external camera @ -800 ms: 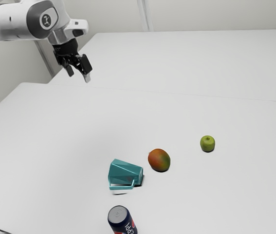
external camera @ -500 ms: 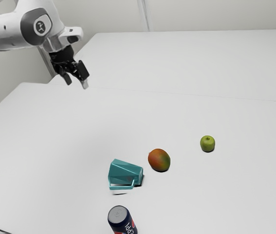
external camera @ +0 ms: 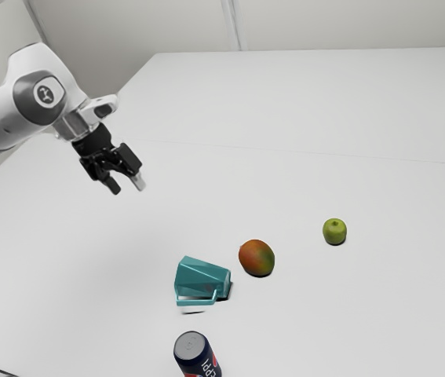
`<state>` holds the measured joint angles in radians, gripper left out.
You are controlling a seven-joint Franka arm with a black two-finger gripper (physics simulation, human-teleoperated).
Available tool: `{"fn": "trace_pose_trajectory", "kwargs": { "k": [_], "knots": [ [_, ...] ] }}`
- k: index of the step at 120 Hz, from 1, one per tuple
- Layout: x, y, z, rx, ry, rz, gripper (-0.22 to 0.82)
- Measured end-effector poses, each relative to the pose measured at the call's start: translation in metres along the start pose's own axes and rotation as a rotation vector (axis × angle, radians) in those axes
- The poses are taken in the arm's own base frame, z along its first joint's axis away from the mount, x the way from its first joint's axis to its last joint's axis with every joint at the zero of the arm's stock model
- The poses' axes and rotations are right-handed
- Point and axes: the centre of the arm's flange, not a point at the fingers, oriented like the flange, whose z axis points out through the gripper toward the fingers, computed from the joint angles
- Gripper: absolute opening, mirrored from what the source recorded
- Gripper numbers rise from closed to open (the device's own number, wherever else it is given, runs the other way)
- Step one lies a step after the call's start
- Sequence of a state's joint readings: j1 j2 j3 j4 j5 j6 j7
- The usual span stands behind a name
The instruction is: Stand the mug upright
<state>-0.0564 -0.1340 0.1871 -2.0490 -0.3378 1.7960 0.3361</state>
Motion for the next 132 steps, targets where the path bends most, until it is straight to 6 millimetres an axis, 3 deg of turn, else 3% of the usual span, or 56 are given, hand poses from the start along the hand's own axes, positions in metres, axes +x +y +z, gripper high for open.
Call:
{"fn": "trace_pose_trajectory", "kwargs": {
  "k": [38, 82, 111, 132],
  "knots": [
    [-0.022, -0.019, 0.053, -0.165, -0.003, -0.122, 0.6],
    [-0.049, -0.026, 0.112, -0.296, -0.069, -0.227, 0.6],
    [-0.05, -0.029, 0.138, -0.36, -0.089, -0.268, 0.6],
    [-0.054, -0.02, 0.158, -0.414, -0.095, -0.291, 0.6]
  ]
}}
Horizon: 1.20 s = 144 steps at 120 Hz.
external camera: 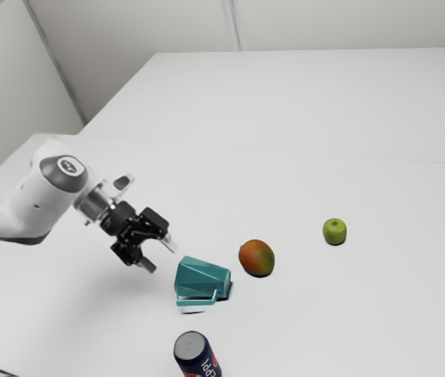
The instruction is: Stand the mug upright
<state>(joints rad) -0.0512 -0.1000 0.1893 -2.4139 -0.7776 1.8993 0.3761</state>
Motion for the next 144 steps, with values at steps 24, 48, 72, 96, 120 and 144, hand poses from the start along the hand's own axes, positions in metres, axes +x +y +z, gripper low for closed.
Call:
{"fn": "trace_pose_trajectory", "kwargs": {
  "k": [24, 48, 72, 96, 120, 144],
  "knots": [
    [0.006, 0.002, 0.021, -0.03, 0.007, -0.01, 0.6],
    [0.014, 0.0, 0.029, -0.034, 0.022, -0.009, 0.6],
    [0.021, -0.004, 0.039, -0.043, 0.029, -0.021, 0.6],
    [0.026, -0.003, 0.049, -0.066, 0.043, -0.031, 0.59],
    [0.026, 0.012, 0.063, -0.068, 0.042, -0.01, 0.35],
    [0.021, 0.043, 0.074, -0.069, 0.04, 0.04, 0.01]
  ]
}}
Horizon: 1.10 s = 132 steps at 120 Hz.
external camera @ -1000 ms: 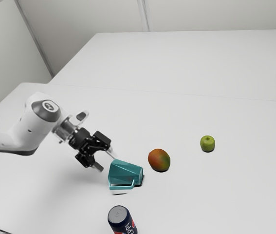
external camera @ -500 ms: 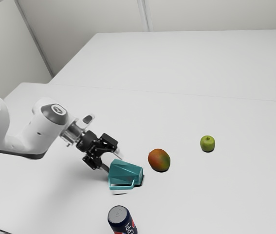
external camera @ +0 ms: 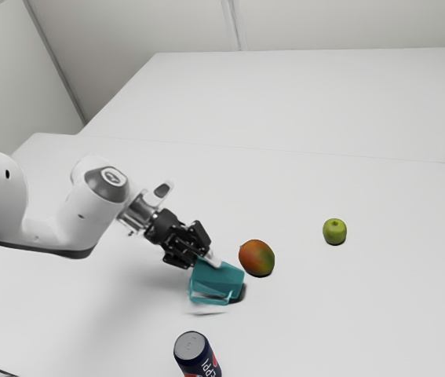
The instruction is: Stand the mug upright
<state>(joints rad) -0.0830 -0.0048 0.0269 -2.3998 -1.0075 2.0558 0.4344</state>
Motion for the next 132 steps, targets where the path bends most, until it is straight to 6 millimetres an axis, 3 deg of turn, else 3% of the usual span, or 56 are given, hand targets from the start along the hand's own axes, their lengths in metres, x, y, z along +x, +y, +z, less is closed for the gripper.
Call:
{"fn": "trace_pose_trajectory", "kwargs": {
  "k": [19, 64, 73, 82, 90, 96, 119, 132],
  "knots": [
    [0.004, 0.027, 0.01, 0.009, -0.012, 0.051, -0.11],
    [-0.011, 0.062, 0.041, 0.04, -0.074, 0.108, -0.17],
    [-0.016, 0.073, 0.034, 0.066, -0.072, 0.141, -0.17],
    [-0.012, 0.068, 0.011, 0.105, -0.039, 0.147, -0.17],
    [-0.006, 0.056, -0.019, 0.175, 0.009, 0.158, -0.17],
    [-0.003, 0.058, -0.029, 0.248, 0.02, 0.2, -0.17],
    [-0.011, 0.13, 0.001, 0.671, -0.062, 0.575, -0.18],
    [-0.018, 0.142, -0.006, 0.808, -0.056, 0.632, -0.18]
  ]
}}
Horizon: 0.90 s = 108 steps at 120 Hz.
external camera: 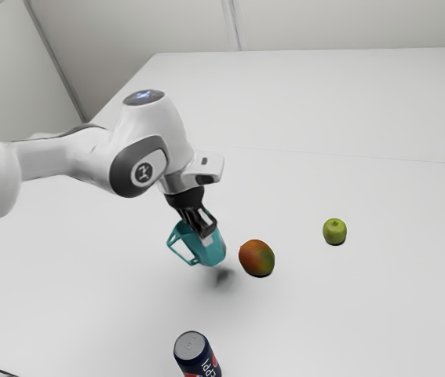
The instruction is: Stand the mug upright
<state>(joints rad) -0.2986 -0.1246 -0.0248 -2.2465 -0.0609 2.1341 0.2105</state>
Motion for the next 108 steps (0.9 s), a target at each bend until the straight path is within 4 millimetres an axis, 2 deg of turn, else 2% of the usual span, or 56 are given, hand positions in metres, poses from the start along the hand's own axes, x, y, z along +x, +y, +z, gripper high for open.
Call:
{"fn": "trace_pose_trajectory", "kwargs": {
  "k": [19, 37, 69, 91, 108],
  "knots": [
    [0.008, -0.022, 0.015, 0.152, -0.06, -0.002, -0.18],
    [0.015, -0.031, 0.034, 0.21, -0.098, -0.034, -0.18],
    [0.028, -0.039, 0.041, 0.236, -0.1, -0.12, -0.18],
    [0.043, -0.032, 0.053, 0.235, -0.106, -0.146, -0.18],
    [0.046, -0.033, 0.061, 0.23, -0.115, -0.176, -0.18]
  ]
}}
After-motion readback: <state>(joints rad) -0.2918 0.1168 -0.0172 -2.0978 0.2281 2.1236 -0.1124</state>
